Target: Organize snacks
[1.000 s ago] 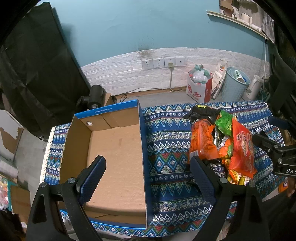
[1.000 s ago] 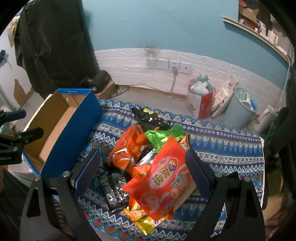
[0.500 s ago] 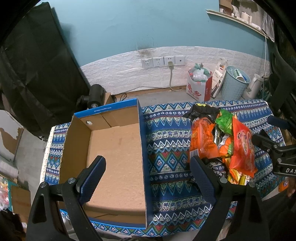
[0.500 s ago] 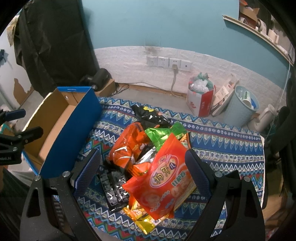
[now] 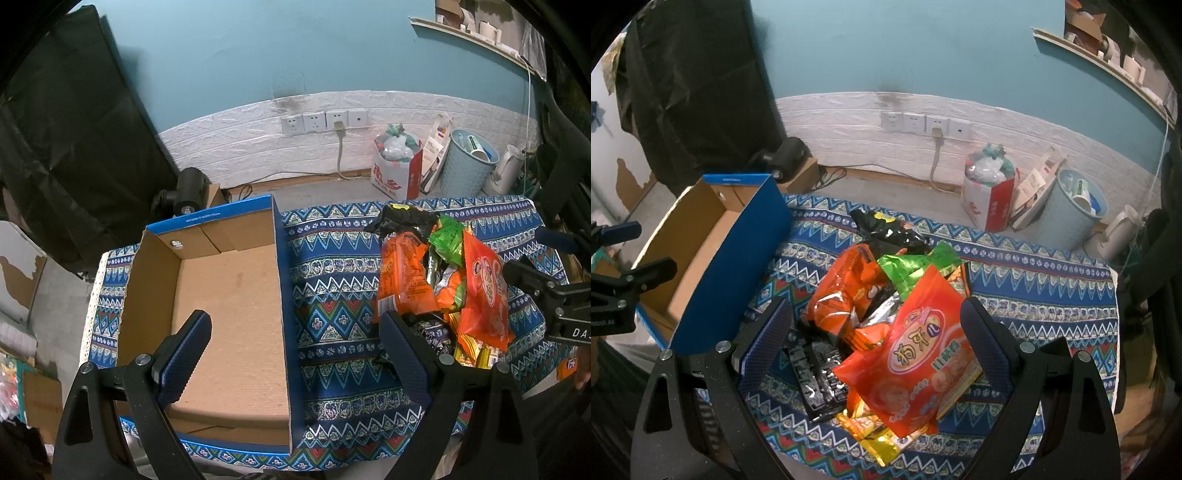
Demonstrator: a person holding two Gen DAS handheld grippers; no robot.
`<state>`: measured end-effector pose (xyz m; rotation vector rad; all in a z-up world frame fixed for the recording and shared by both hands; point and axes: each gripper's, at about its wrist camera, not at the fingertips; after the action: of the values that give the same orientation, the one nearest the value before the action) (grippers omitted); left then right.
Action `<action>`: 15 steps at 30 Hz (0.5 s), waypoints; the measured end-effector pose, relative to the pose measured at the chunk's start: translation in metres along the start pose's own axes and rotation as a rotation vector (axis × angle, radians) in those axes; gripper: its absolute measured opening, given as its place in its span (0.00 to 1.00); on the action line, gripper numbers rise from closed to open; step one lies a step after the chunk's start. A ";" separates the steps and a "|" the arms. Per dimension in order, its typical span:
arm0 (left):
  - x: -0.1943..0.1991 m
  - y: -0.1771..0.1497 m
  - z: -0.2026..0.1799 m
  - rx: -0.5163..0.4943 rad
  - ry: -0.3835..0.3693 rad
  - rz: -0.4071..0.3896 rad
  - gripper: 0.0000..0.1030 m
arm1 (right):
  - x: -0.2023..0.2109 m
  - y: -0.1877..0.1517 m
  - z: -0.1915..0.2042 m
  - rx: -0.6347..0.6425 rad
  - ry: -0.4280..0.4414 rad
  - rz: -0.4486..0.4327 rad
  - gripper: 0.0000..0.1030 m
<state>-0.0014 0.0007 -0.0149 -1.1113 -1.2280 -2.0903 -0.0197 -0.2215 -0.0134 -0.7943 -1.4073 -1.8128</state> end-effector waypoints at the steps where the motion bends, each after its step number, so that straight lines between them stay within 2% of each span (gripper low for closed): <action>1: 0.000 0.000 0.000 0.000 -0.001 0.000 0.91 | 0.000 0.000 0.000 -0.002 -0.002 0.000 0.88; 15: 0.000 0.000 0.000 0.000 -0.001 0.001 0.91 | -0.003 0.000 -0.003 -0.008 -0.019 0.013 0.88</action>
<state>-0.0015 0.0006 -0.0153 -1.1124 -1.2272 -2.0896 -0.0180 -0.2237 -0.0163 -0.8251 -1.4042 -1.8069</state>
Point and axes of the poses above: each gripper's, at about its wrist camera, not at the fingertips, and x roughly against the way its jaws point, z to its left, y to its top, and after that the axes turned 14 degrees about -x, right-handed
